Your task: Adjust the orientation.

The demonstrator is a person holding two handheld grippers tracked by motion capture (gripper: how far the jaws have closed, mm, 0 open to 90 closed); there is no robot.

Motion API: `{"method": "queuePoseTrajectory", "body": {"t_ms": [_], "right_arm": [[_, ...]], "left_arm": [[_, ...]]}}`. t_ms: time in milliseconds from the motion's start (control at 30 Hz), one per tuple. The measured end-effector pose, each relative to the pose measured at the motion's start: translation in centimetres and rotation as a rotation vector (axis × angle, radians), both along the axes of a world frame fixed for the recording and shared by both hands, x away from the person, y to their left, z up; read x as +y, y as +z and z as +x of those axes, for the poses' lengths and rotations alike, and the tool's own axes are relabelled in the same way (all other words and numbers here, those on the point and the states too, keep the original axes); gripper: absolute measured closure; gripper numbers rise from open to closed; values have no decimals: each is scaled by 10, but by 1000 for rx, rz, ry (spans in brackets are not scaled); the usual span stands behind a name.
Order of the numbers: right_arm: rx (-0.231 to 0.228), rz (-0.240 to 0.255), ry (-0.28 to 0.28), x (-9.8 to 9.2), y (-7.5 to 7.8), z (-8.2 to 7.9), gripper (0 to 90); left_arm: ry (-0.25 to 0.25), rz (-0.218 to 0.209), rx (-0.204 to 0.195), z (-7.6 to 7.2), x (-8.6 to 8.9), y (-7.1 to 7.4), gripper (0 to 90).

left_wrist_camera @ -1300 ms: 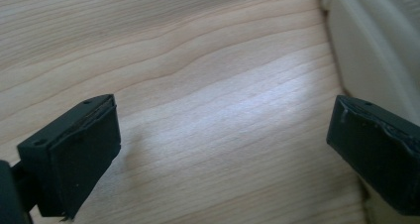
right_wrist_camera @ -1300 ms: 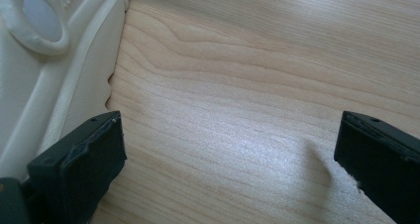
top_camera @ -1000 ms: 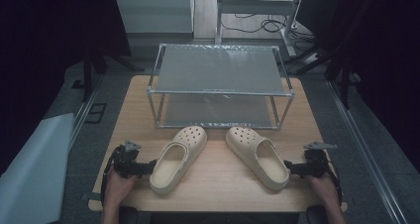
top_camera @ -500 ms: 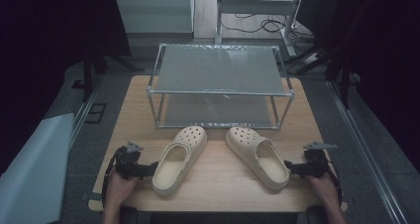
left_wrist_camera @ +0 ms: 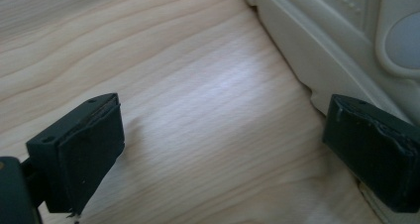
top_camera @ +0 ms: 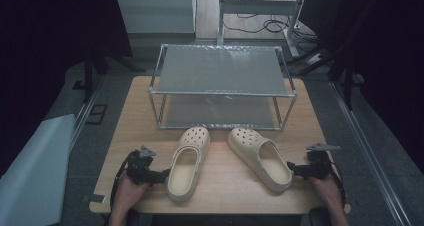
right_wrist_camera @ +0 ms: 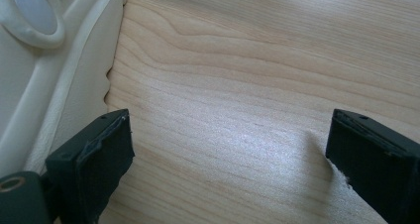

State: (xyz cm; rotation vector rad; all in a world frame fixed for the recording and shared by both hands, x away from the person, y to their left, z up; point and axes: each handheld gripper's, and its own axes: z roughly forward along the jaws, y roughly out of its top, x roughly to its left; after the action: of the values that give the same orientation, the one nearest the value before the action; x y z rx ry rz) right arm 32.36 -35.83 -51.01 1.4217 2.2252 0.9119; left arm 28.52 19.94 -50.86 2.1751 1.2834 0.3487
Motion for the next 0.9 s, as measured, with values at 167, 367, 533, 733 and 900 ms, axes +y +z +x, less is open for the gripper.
{"method": "queuePoseTrajectory", "body": {"t_ms": [167,367,533,733,900], "right_arm": [[2,0,3,1,0,0,45],[3,-2,8,1,0,0,51],[5,-2,12,2,0,0,55],[5,-1,14,2,0,0,60],[4,3,16,1,0,0,65]], "left_arm": [[-27,0,5,-1,-9,0,23],[-48,-12,17,-2,-20,0,21],[-55,-16,23,-3,-24,0,12],[-45,-17,33,-1,-24,-1,0],[-32,-13,30,-2,-22,1,0]]}}
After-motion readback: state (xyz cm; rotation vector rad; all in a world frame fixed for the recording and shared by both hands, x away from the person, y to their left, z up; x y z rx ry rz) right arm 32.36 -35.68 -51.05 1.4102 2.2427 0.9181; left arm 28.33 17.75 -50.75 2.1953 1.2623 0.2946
